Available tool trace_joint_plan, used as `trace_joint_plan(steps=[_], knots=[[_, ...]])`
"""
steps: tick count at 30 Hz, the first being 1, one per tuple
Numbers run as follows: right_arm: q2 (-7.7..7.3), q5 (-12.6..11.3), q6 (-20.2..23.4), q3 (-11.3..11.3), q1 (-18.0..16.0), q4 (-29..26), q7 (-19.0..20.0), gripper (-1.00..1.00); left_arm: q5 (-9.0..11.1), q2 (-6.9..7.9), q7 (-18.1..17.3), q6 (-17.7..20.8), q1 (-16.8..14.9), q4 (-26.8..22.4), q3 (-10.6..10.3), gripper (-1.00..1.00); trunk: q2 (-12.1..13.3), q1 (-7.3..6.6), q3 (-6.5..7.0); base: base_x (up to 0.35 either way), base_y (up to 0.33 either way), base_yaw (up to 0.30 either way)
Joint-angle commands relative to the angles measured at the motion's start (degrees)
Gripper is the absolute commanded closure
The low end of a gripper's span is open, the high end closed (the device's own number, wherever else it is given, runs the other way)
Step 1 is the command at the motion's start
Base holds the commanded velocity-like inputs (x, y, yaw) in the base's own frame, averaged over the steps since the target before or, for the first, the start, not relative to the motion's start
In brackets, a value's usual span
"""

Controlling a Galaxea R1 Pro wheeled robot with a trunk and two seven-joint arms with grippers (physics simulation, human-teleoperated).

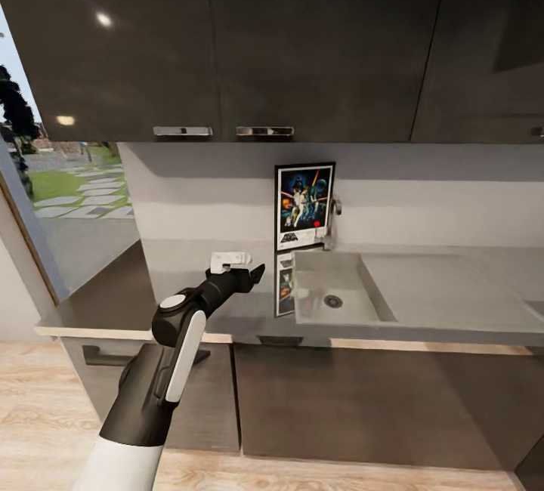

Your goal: Pick up the poster from the kitchen countertop and hang it on one of the wall nails in the kitchen.

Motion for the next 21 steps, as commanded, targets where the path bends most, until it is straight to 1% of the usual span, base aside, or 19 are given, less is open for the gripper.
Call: trace_joint_plan(steps=[1, 6, 9, 13, 15, 18, 19, 21], knots=[[0.04, 0.02, -0.04, -0.01, 0.02, 0.16, -0.12, -1.0, 0.35, -0.03, 0.01, 0.32, -0.05, -0.01, 0.07, -1.0, -0.05, 0.03, -0.07, 0.262, 0.0, 0.0], [0.06, 0.02, -0.05, 0.0, 0.02, 0.35, -0.12, -1.0, 0.34, -0.03, 0.02, 0.36, -0.05, 0.04, 0.22, -1.0, -0.05, 0.03, -0.07, 0.201, 0.0, 0.0], [0.07, 0.02, -0.08, 0.0, 0.02, 0.39, -0.12, -1.0, 0.33, -0.03, 0.06, 0.37, -0.05, 0.07, 0.71, -1.0, -0.05, 0.03, -0.07, 0.074, 0.0, 0.0], [0.01, 0.04, -0.18, -0.06, 0.02, 0.34, -0.19, -1.0, 0.32, -0.03, 0.12, 0.48, -0.15, 0.77, 0.51, -1.0, -0.05, 0.03, -0.07, 0.009, 0.0, 0.0], [0.0, 0.03, -0.19, -0.06, 0.02, 0.34, -0.18, -1.0, 0.32, -0.03, 0.15, 0.51, -1.12, 1.95, 0.47, -1.0, -0.05, 0.03, -0.07, 0.003, 0.0, 0.0], [-0.01, 0.03, -0.19, -0.07, 0.02, 0.33, -0.19, -1.0, 0.32, -0.03, 0.17, 0.53, -3.47, 4.36, 0.46, -1.0, -0.05, 0.03, -0.07, 0.002, 0.0, 0.0], [-0.01, 0.03, -0.19, -0.08, 0.02, 0.33, -0.2, -1.0, 0.32, -0.03, 0.17, 0.52, -5.3, 6.45, 0.45, -1.0, -0.05, 0.03, -0.07, 0.0, 0.0, 0.0], [-0.01, 0.04, -0.2, -0.08, 0.02, 0.33, -0.2, -1.0, 0.32, -0.03, 0.18, 0.5, -7.32, 8.87, 0.45, -1.0, -0.05, 0.03, -0.07, 0.0, 0.0, 0.0]])
